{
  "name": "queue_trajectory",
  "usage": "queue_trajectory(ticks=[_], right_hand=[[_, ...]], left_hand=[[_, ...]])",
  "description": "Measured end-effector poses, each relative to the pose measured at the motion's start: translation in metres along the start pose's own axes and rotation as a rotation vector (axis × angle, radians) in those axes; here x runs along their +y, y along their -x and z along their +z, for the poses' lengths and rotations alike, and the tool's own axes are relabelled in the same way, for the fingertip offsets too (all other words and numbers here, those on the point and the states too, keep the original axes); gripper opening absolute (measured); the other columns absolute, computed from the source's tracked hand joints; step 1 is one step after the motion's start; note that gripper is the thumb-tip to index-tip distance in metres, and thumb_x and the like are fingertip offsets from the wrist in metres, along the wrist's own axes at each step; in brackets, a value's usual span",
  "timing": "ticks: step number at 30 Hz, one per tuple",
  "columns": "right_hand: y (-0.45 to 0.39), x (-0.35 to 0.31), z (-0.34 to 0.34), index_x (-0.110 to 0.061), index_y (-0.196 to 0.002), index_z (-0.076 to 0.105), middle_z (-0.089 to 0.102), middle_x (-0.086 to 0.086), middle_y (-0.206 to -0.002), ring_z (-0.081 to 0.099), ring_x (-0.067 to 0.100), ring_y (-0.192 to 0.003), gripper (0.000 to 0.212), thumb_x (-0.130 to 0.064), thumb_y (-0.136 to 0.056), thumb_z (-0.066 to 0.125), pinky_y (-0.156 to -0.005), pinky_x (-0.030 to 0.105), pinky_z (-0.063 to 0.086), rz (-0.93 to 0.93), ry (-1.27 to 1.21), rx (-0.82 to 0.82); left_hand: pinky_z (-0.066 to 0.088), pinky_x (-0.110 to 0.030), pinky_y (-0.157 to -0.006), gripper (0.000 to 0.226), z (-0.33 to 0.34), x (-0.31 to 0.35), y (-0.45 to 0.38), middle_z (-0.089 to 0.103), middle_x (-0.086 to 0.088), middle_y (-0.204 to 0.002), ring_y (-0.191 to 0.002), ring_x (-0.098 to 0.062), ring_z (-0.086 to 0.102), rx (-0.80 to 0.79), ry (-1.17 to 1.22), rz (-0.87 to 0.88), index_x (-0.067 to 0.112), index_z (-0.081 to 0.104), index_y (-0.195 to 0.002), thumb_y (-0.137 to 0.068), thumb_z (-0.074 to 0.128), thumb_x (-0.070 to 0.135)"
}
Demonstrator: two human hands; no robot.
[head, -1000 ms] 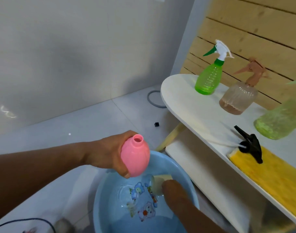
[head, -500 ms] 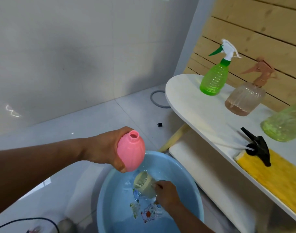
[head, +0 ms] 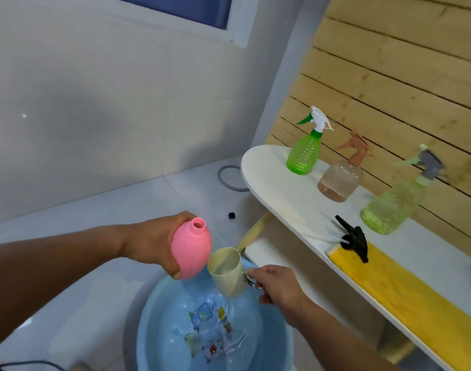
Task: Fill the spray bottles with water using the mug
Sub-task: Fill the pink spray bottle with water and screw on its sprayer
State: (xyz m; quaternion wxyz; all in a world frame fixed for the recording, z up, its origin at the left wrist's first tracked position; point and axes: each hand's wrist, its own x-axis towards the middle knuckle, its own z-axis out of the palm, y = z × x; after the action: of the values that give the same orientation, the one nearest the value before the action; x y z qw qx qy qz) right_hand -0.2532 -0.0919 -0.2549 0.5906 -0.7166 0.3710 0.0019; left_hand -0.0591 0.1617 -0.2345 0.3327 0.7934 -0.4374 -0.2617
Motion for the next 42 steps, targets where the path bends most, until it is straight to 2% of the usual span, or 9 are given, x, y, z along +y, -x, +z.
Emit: queue_trajectory(ticks=[5,9,15,20,23,28,33,39,42], right_hand=[[0.034,-0.044,-0.020,-0.010,-0.078,0.073,0.061,-0.010,-0.055,0.051,0.005,-0.049,0.020,-0.027,-0.086,0.079,-0.051,0.024,0.047,-0.103,0.013,0.051],[0.055,-0.078,-0.033,-0.002,-0.089,0.076,0.061,-0.012,-0.057,0.050,0.005,-0.053,0.022,-0.024,-0.086,0.078,-0.051,0.024,0.045,-0.186,-0.036,0.087],[0.076,-0.112,-0.039,-0.002,-0.082,0.073,0.061,-0.013,-0.055,0.048,-0.002,-0.045,0.019,-0.020,-0.088,0.077,-0.044,0.017,0.040,-0.351,-0.071,0.122],[0.081,-0.118,-0.039,-0.002,-0.084,0.075,0.074,0.013,-0.087,0.053,0.013,-0.062,0.022,-0.023,-0.087,0.079,-0.048,0.021,0.045,-0.456,-0.008,0.153],[0.081,-0.119,-0.038,-0.004,-0.084,0.076,0.072,0.017,-0.087,0.050,0.015,-0.057,0.020,-0.024,-0.087,0.079,-0.048,0.023,0.044,-0.510,0.044,0.163],[0.085,-0.122,-0.036,-0.011,-0.081,0.076,0.069,0.012,-0.075,0.046,0.010,-0.047,0.011,-0.020,-0.087,0.079,-0.046,0.021,0.042,-0.590,0.086,0.177],[0.085,-0.121,-0.037,-0.023,-0.079,0.076,0.066,-0.010,-0.069,0.052,0.004,-0.056,0.009,-0.025,-0.087,0.080,-0.060,0.028,0.044,-0.657,0.161,0.213],[0.092,-0.123,-0.036,-0.026,-0.078,0.075,0.065,-0.008,-0.077,0.053,0.006,-0.061,0.009,-0.026,-0.086,0.079,-0.064,0.029,0.044,-0.718,0.226,0.245],[0.095,-0.124,-0.036,-0.027,-0.080,0.076,0.065,-0.008,-0.080,0.055,0.005,-0.064,0.007,-0.027,-0.086,0.079,-0.064,0.024,0.041,-0.745,0.293,0.276]], left_hand=[[0.060,-0.025,-0.081,0.097,0.002,0.008,0.000,0.062,0.017,-0.122,-0.109,-0.003,0.064,-0.008,-0.016,0.011,0.044,0.045,-0.129,-0.051,0.101,0.033],[0.060,-0.028,-0.086,0.098,0.008,0.016,-0.002,0.061,0.017,-0.122,-0.109,-0.002,0.064,-0.022,-0.032,0.006,0.043,0.044,-0.132,-0.053,0.100,0.031],[0.059,-0.034,-0.093,0.102,0.015,0.023,-0.007,0.060,0.016,-0.126,-0.114,-0.005,0.063,-0.051,-0.023,0.014,0.043,0.042,-0.135,-0.050,0.099,0.036],[0.059,-0.030,-0.092,0.101,0.015,0.027,-0.013,0.059,0.017,-0.126,-0.115,-0.004,0.061,-0.041,-0.019,0.035,0.041,0.043,-0.136,-0.054,0.100,0.033],[0.059,-0.030,-0.091,0.102,0.016,0.027,-0.015,0.058,0.018,-0.127,-0.116,-0.005,0.061,-0.042,-0.011,0.038,0.042,0.042,-0.137,-0.055,0.101,0.035],[0.060,-0.028,-0.089,0.101,0.018,0.025,-0.019,0.058,0.018,-0.126,-0.114,-0.005,0.062,-0.041,-0.013,0.033,0.042,0.042,-0.137,-0.055,0.100,0.037],[0.059,-0.025,-0.086,0.101,0.020,0.026,-0.020,0.057,0.019,-0.125,-0.114,-0.004,0.061,-0.050,-0.026,0.030,0.041,0.041,-0.138,-0.057,0.100,0.035],[0.061,-0.031,-0.089,0.103,0.021,0.028,-0.020,0.057,0.020,-0.126,-0.116,-0.006,0.060,-0.056,-0.022,0.032,0.044,0.040,-0.138,-0.055,0.100,0.039],[0.060,-0.032,-0.091,0.103,0.021,0.029,-0.021,0.057,0.019,-0.127,-0.116,-0.006,0.060,-0.061,-0.024,0.041,0.044,0.040,-0.139,-0.055,0.100,0.039]])
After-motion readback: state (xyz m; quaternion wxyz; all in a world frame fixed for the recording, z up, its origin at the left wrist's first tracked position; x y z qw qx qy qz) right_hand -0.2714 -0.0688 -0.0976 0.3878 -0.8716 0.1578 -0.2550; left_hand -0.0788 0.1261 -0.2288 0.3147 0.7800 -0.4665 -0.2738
